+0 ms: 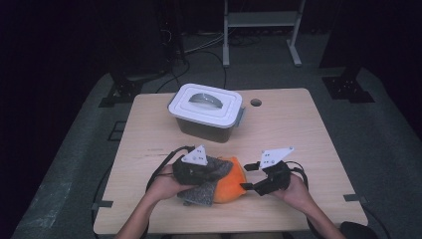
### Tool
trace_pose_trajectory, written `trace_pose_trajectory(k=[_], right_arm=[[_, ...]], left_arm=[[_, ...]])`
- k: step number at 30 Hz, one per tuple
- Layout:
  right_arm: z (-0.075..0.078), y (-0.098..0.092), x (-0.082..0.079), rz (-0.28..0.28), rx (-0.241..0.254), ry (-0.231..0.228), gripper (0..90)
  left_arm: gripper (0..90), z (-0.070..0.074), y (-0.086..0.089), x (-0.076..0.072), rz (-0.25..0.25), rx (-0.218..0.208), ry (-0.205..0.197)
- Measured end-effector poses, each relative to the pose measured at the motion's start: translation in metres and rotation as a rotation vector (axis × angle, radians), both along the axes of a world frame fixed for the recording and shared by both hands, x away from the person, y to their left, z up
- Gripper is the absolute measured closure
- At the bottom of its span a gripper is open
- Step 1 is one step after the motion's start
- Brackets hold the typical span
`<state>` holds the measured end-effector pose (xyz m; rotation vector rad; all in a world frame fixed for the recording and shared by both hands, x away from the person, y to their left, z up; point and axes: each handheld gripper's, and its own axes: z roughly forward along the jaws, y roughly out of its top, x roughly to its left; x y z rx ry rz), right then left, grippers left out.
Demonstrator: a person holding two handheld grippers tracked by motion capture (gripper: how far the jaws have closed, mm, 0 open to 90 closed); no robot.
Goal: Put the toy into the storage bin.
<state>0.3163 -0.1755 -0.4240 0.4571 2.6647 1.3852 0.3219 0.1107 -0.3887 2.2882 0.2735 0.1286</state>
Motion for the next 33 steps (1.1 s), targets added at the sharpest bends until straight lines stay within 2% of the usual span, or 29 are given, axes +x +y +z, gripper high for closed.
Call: trace_pose_trajectory(k=[2,3,4,5,6,7,9,11,12,14,17,18,22,24,25,26,28,29,30,31,33], right_arm=[[-0.001,0.004,0.0,0.036,-0.009,-0.003,32.0],[0.001,0.004,-0.001,0.06,-0.014,-0.018,31.9],[0.001,0.004,-0.001,0.06,-0.014,-0.018,31.9],[0.003,0.004,-0.004,0.102,-0.03,-0.053,31.7],[0.003,0.004,-0.004,0.102,-0.03,-0.053,31.7],[0.003,0.004,-0.007,0.113,-0.056,-0.072,30.2],[0.001,0.005,-0.007,0.116,-0.059,-0.07,30.3],[-0.002,0.009,-0.009,0.11,-0.088,-0.092,30.6],[-0.004,0.012,-0.01,0.106,-0.093,-0.11,32.5],[-0.006,0.016,-0.011,0.088,-0.112,-0.139,44.1],[-0.004,0.02,-0.01,0.076,-0.131,-0.134,58.9],[-0.003,0.02,-0.01,0.071,-0.123,-0.125,61.0],[0.002,0.018,-0.011,0.071,-0.103,-0.097,64.2],[0.006,0.017,-0.011,0.07,-0.074,-0.074,66.2],[0.01,0.017,-0.011,0.071,-0.053,-0.052,67.3],[0.01,0.017,-0.011,0.071,-0.053,-0.052,67.3],[0.014,0.019,-0.013,0.071,-0.026,-0.013,67.8],[0.014,0.02,-0.014,0.074,-0.023,-0.01,68.0],[0.014,0.02,-0.014,0.074,-0.023,-0.01,68.0],[0.013,0.021,-0.015,0.07,-0.035,-0.012,68.6],[0.012,0.019,-0.014,0.062,-0.03,0.002,69.4]], left_arm=[[77.5,0.0,0.0,0.0,0.004,0.008,-0.009],[77.5,0.001,-0.001,0.0,0.003,0.024,-0.027],[77.5,0.001,-0.001,0.0,0.003,0.024,-0.027],[77.5,0.002,0.0,0.0,0.02,0.037,-0.045],[77.5,0.002,0.0,0.0,0.02,0.037,-0.045],[77.5,0.002,0.004,0.003,0.034,0.028,-0.041],[77.5,0.002,0.005,0.005,0.038,0.025,-0.038],[77.5,0.001,0.007,0.006,0.046,0.013,-0.028],[77.5,0.001,0.007,0.007,0.047,0.011,-0.027],[77.5,0.0,0.004,0.006,0.046,0.01,-0.026],[77.6,0.005,-0.001,0.003,0.039,0.025,-0.043],[77.7,0.005,-0.001,0.003,0.039,0.025,-0.043],[77.7,0.016,-0.004,-0.005,0.012,0.026,-0.06],[77.7,0.022,-0.01,-0.011,-0.021,0.015,-0.067],[77.7,0.027,-0.017,-0.017,-0.055,0.009,-0.076],[77.7,0.027,-0.017,-0.017,-0.055,0.009,-0.076],[77.7,0.031,-0.025,-0.023,-0.09,-0.002,-0.078],[77.7,0.032,-0.028,-0.026,-0.104,-0.006,-0.078],[77.7,0.032,-0.032,-0.028,-0.117,0.003,-0.081],[77.7,0.028,-0.038,-0.03,-0.118,0.051,-0.106],[77.8,0.026,-0.038,-0.03,-0.114,0.06,-0.109]])
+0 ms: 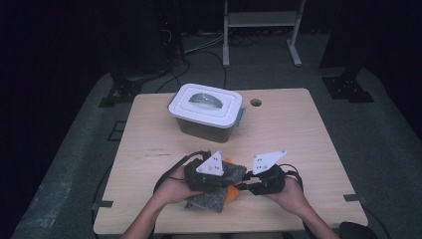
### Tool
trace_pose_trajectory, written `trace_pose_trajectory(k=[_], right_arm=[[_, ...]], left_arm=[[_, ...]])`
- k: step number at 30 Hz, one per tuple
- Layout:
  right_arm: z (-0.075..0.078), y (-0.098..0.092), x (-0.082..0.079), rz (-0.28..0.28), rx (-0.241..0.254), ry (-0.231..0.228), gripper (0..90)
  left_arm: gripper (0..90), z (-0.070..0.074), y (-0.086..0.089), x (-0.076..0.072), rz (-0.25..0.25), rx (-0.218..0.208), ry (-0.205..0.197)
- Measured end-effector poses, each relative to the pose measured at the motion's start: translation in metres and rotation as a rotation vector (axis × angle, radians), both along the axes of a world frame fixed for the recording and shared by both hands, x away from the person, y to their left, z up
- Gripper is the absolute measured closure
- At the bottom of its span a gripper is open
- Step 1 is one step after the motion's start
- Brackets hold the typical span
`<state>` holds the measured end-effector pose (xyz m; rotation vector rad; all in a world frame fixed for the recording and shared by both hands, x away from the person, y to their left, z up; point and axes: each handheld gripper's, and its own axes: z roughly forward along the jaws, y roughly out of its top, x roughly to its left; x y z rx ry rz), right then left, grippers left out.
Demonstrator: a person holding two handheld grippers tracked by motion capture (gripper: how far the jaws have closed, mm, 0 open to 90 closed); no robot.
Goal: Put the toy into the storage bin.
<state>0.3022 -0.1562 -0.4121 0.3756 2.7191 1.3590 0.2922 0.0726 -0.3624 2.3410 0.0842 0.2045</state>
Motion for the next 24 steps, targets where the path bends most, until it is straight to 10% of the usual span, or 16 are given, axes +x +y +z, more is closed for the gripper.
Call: trace_pose_trajectory(k=[14,24], right_arm=[[0.009,-0.01,0.001,-0.032,0.051,-0.009,72.0],[0.011,0.001,-0.006,-0.034,0.029,-0.051,72.1]], left_arm=[[78.0,-0.009,0.036,0.013,0.108,-0.012,0.021],[78.2,0.002,0.019,0.009,0.061,-0.046,0.028]])
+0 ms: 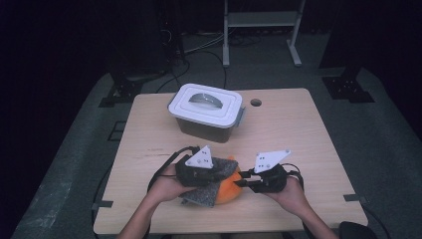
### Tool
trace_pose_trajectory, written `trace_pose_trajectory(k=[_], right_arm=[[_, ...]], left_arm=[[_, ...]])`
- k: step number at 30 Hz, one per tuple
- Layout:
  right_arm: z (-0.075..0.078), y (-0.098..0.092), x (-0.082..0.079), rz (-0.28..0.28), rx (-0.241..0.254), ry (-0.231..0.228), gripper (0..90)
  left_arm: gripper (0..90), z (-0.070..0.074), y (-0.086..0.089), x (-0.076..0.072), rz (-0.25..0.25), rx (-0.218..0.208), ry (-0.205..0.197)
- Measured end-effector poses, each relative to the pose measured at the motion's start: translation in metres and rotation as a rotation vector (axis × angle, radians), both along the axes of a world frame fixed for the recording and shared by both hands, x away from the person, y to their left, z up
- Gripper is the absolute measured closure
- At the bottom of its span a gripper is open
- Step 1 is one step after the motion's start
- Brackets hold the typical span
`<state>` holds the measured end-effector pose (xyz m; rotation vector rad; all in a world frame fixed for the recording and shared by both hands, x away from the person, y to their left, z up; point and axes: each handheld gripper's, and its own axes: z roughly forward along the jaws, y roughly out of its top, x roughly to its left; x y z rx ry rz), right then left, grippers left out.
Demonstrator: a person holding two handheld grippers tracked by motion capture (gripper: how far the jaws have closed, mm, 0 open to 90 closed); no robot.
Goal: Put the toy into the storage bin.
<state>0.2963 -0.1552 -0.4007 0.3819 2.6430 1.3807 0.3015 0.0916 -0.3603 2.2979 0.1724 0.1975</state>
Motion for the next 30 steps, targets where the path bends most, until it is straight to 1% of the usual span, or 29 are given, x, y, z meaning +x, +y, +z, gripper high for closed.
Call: trace_pose_trajectory(k=[2,3,4,5,6,7,8,9,11,13,16,19,21,22,23,25,26,27,28,29,30], right_arm=[[0.0,0.001,0.0,0.004,0.0,-0.003,72.1],[0.0,0.001,-0.001,0.007,0.001,-0.004,72.0],[0.0,0.002,-0.001,0.012,0.006,0.0,72.0],[0.0,0.002,-0.001,0.015,0.006,-0.001,72.0],[-0.001,0.002,-0.001,0.016,0.003,-0.004,72.0],[-0.001,0.001,-0.001,0.012,-0.004,0.002,72.0],[-0.002,0.0,0.0,0.013,0.001,0.003,72.0],[-0.004,-0.004,0.001,0.006,0.01,0.022,71.9],[-0.005,-0.005,0.001,0.005,0.01,0.025,71.8],[-0.007,-0.008,0.002,0.004,0.007,0.029,71.7],[-0.008,-0.011,0.003,0.003,0.007,0.034,71.4],[-0.008,-0.01,0.003,0.006,0.012,0.038,70.8],[-0.008,-0.008,0.002,0.016,0.012,0.032,70.3],[-0.008,-0.007,0.002,0.022,0.01,0.034,69.2],[-0.008,-0.006,0.003,0.04,0.01,0.042,67.3],[-0.008,-0.007,0.004,0.065,0.012,0.054,60.6],[-0.008,-0.008,0.005,0.077,0.016,0.066,56.5],[-0.006,-0.012,0.008,0.076,0.036,0.084,51.5],[-0.006,-0.012,0.008,0.076,0.036,0.084,51.5],[-0.005,-0.016,0.011,0.076,0.069,0.104,47.4],[-0.005,-0.017,0.012,0.075,0.085,0.112,45.9]], left_arm=[[78.2,0.003,-0.004,-0.001,-0.019,-0.029,0.012],[78.2,0.004,-0.008,-0.003,-0.039,-0.056,0.025],[78.2,0.004,-0.011,-0.005,-0.052,-0.053,0.021],[78.2,0.004,-0.013,-0.006,-0.054,-0.037,0.013],[78.2,0.002,-0.015,-0.006,-0.049,-0.026,0.013],[78.3,0.001,-0.014,-0.004,-0.045,-0.032,0.024],[78.5,0.0,-0.013,-0.002,-0.038,-0.032,0.027],[78.6,-0.002,-0.01,-0.001,-0.027,-0.019,0.023],[78.6,-0.006,-0.005,0.002,-0.014,-0.014,0.027],[78.6,-0.01,0.003,0.003,0.009,-0.001,0.033],[78.6,-0.016,0.016,0.007,0.045,0.007,0.042],[78.6,-0.021,0.026,0.01,0.076,0.003,0.057],[78.6,-0.023,0.03,0.01,0.082,0.003,0.063],[78.6,-0.024,0.031,0.01,0.074,0.002,0.072],[78.6,-0.025,0.031,0.009,0.074,-0.004,0.077],[78.6,-0.027,0.032,0.007,0.065,-0.005,0.08],[78.6,-0.027,0.033,0.007,0.066,-0.012,0.08],[78.6,-0.028,0.034,0.007,0.068,-0.017,0.082],[78.6,-0.028,0.034,0.007,0.068,-0.021,0.085],[78.6,-0.029,0.036,0.007,0.066,-0.032,0.091],[78.6,-0.03,0.036,0.007,0.065,-0.04,0.098]])
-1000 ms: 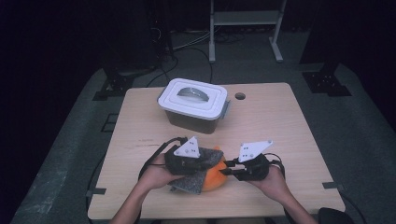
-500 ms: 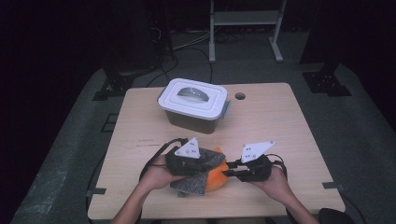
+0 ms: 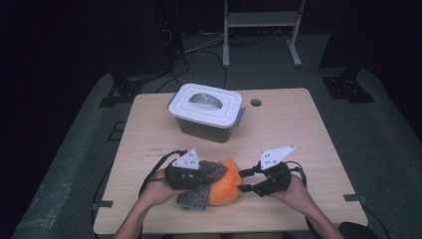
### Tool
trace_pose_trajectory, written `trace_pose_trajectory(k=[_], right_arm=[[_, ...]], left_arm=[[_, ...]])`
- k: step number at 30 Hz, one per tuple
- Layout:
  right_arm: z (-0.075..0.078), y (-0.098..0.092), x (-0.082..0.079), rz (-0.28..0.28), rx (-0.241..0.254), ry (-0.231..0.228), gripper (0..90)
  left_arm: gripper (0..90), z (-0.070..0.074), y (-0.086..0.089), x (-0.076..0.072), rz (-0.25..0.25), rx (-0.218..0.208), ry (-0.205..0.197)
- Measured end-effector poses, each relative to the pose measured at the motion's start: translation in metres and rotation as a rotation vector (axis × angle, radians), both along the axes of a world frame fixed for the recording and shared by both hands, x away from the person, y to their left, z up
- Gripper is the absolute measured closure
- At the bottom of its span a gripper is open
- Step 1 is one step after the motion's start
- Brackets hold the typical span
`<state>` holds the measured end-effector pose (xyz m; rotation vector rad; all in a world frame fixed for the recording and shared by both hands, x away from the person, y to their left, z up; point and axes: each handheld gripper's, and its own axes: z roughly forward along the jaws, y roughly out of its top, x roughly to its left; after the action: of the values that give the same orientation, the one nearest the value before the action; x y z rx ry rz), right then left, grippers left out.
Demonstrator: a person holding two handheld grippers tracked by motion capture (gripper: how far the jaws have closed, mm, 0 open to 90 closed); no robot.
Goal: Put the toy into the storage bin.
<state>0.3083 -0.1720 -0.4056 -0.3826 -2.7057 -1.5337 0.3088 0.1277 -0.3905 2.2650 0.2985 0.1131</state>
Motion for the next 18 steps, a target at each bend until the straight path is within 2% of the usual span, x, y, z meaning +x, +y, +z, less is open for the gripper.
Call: trace_pose_trajectory(k=[5,8,13,15,18], right_arm=[[0.0,-0.001,0.005,-0.014,0.019,0.026,43.8],[-0.004,0.002,0.006,-0.021,0.011,0.039,49.0],[-0.008,0.004,0.002,-0.023,-0.013,0.01,58.4],[-0.009,0.005,0.0,-0.011,-0.014,0.011,60.1],[-0.009,0.009,-0.004,0.007,-0.024,-0.002,61.7]], left_arm=[[78.6,-0.001,-0.003,0.0,-0.007,-0.005,-0.001],[78.5,0.0,-0.006,-0.001,-0.014,-0.004,-0.001],[78.5,0.007,-0.012,0.0,-0.034,-0.022,-0.002],[78.5,0.012,-0.017,0.001,-0.043,-0.037,-0.008],[78.5,0.018,-0.025,0.003,-0.058,-0.037,-0.028]])
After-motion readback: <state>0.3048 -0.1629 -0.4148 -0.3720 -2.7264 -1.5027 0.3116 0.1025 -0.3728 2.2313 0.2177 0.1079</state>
